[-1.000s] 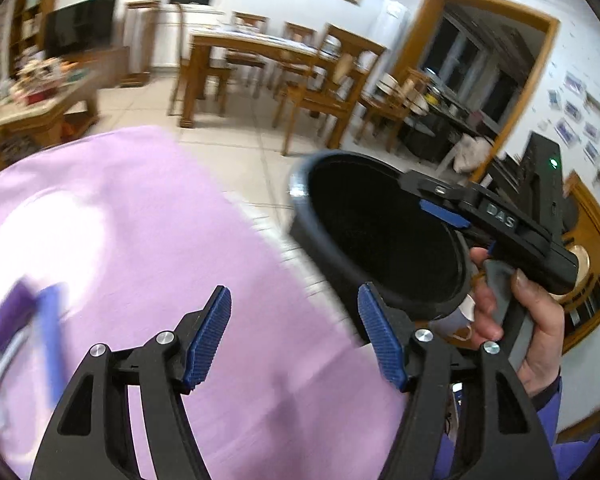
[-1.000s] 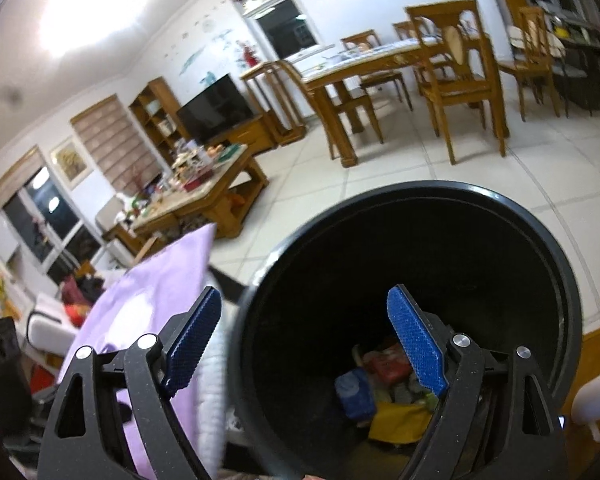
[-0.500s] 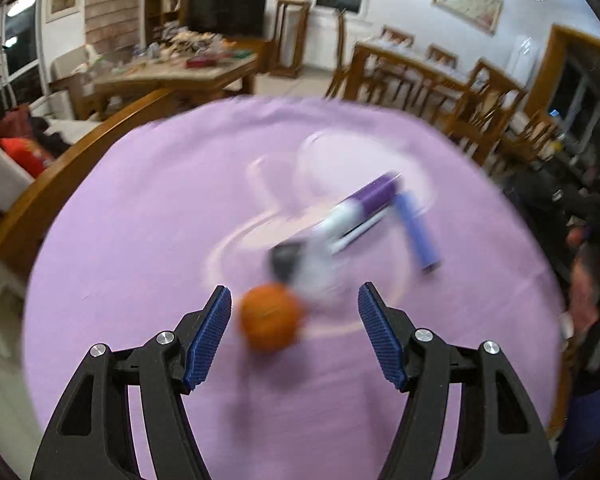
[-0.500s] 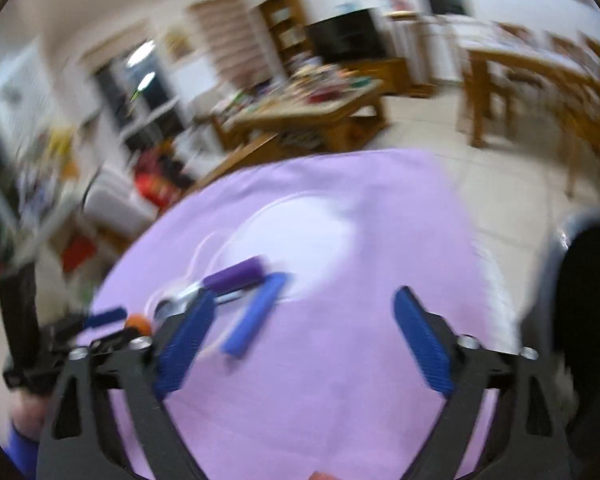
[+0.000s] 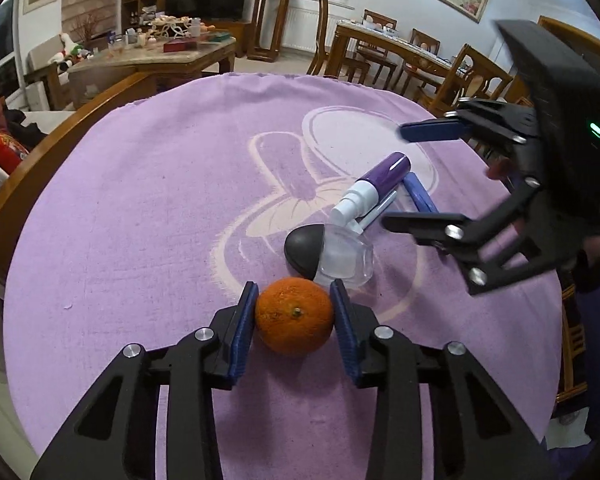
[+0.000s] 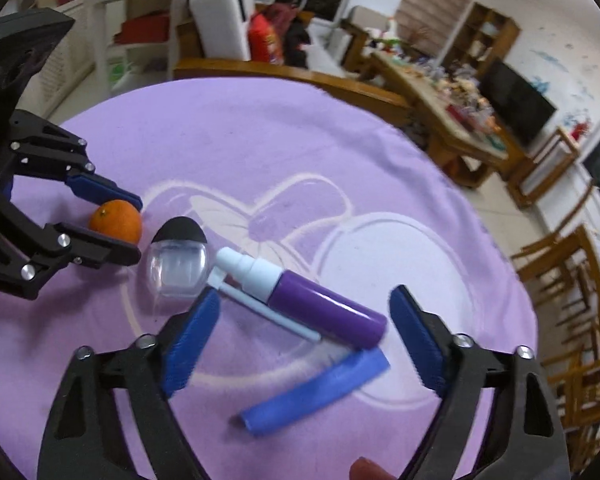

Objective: Collect trash
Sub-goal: 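Grasp the orange with the left gripper while the right gripper grasps the purple spray bottle, then carry the orange and spray bottle into the black bin and open both grippers, then move both open grippers back over the table to the last items, then grasp the clear plastic cap with the left gripper while the right gripper grasps the blue marker, then carry the clear cap and blue marker into the bin and open both grippers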

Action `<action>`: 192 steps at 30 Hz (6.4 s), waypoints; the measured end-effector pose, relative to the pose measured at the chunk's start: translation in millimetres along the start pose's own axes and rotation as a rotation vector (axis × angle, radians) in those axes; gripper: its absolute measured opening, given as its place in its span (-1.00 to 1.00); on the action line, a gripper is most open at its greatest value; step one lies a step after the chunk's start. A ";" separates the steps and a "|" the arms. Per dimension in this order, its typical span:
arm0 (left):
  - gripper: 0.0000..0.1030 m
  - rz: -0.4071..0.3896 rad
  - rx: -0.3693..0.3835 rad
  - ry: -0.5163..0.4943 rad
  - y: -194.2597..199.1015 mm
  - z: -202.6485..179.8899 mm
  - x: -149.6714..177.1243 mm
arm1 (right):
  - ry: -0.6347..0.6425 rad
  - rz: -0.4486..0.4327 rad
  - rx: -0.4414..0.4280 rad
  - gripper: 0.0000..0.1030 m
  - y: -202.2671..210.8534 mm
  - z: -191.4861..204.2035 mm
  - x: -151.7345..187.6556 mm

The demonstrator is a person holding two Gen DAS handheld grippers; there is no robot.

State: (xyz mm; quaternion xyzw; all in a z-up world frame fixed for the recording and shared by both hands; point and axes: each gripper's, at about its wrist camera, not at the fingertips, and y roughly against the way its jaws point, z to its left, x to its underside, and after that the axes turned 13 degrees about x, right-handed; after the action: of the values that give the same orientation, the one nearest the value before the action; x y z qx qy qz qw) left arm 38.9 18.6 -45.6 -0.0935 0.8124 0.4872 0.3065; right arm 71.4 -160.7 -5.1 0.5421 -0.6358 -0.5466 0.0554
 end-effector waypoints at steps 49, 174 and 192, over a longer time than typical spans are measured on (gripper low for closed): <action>-0.31 -0.182 0.111 -0.135 30.2 -95.1 -38.5 | -0.829 -0.193 -0.088 -0.50 146.8 -100.3 146.4; 0.03 0.029 -0.036 -0.084 -27.9 -22.5 -26.9 | -0.622 0.125 0.045 -0.68 27.5 -13.9 91.5; 0.03 -0.119 0.074 -0.237 -28.1 -144.1 -62.3 | -0.827 -0.098 0.081 -0.68 133.9 -92.3 168.7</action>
State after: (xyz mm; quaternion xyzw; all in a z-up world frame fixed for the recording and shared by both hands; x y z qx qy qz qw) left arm 42.4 -127.1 19.1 -0.0720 0.7811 0.4453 0.4318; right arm -20.1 -370.7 44.4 0.3084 -0.5991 -0.6947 -0.2518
